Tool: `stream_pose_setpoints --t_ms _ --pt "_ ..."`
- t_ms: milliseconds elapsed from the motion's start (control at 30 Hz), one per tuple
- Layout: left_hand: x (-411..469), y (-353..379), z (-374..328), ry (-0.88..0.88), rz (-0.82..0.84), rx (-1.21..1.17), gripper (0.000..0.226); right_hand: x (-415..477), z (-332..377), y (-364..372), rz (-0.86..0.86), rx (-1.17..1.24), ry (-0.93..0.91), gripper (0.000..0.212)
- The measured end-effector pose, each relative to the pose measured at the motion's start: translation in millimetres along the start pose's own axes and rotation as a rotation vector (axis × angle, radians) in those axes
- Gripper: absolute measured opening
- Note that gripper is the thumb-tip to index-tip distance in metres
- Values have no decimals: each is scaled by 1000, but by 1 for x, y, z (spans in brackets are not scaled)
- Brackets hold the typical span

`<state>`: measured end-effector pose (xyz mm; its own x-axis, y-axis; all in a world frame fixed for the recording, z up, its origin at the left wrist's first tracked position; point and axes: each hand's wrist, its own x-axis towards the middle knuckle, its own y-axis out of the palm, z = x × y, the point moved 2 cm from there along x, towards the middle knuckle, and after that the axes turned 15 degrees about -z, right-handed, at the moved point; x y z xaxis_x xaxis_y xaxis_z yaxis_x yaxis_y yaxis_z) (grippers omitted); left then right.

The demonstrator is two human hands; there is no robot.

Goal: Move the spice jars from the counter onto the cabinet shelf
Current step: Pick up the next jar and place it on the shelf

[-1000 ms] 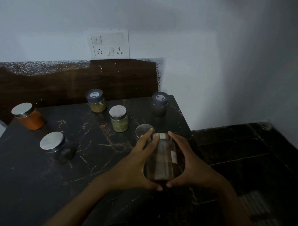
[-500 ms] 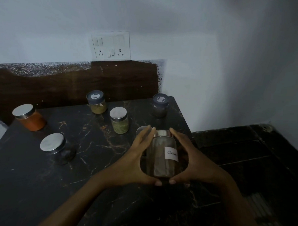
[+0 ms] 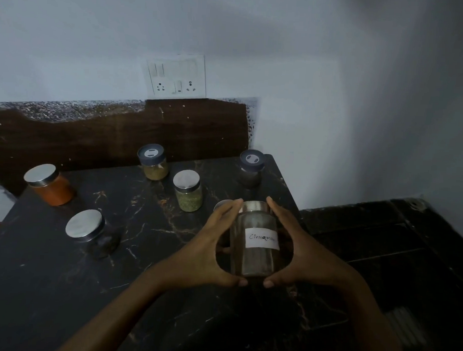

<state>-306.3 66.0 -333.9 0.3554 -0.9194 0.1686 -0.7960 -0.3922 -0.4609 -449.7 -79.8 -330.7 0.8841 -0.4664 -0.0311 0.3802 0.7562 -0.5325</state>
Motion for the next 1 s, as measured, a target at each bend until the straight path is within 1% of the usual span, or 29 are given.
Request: stream_pose_setpoints --t_ms 100,167,233,333,467,633,833,1000 --pt "5 -8 2 19 -21 123 128 8 12 6 -35 -44 -42 130" --pt "9 -17 0 43 -40 188 126 15 21 8 -58 -53 -65 129" --pt "12 -33 -4 53 -67 191 122 24 34 9 -79 -62 -85 128" --pt "17 -64 -12 121 -126 244 123 42 59 10 -87 -70 -134 129" --pt "29 -120 -26 208 -183 302 122 78 106 12 -122 -73 -243 132" --pt "48 -204 -50 323 -267 448 123 130 178 18 -176 -91 -422 129" --pt "67 -306 -87 484 -385 577 123 191 275 23 -306 -135 -630 134" --pt "78 -388 -118 616 -475 681 121 236 356 22 -414 -177 -825 132"
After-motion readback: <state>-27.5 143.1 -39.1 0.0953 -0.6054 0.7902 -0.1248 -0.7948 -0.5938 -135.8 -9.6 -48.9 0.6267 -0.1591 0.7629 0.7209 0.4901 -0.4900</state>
